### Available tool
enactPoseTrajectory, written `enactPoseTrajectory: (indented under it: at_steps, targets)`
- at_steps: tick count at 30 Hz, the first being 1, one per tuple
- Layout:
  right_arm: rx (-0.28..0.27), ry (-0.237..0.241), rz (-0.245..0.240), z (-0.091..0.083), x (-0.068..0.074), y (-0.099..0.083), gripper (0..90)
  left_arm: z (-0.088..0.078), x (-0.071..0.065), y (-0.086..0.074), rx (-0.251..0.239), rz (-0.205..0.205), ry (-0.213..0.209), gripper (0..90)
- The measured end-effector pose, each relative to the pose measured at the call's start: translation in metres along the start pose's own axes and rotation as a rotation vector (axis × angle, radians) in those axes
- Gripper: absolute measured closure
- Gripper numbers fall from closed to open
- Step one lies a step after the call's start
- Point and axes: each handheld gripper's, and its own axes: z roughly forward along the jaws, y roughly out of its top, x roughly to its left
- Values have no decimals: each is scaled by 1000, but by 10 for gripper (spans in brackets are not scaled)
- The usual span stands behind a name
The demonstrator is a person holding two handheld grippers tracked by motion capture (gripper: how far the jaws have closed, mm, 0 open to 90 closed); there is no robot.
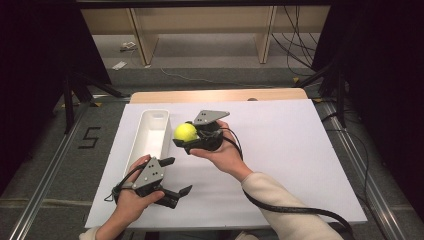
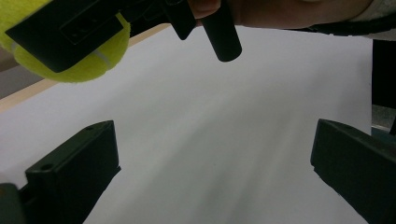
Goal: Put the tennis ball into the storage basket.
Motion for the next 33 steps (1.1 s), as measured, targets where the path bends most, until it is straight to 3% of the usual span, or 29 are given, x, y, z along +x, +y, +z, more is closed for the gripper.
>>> enactPoseTrajectory:
  at_steps: [33]
  targets:
    - [-6, 8, -7, 8, 3, 4, 265, 0, 0, 0, 1, 0, -1, 5]
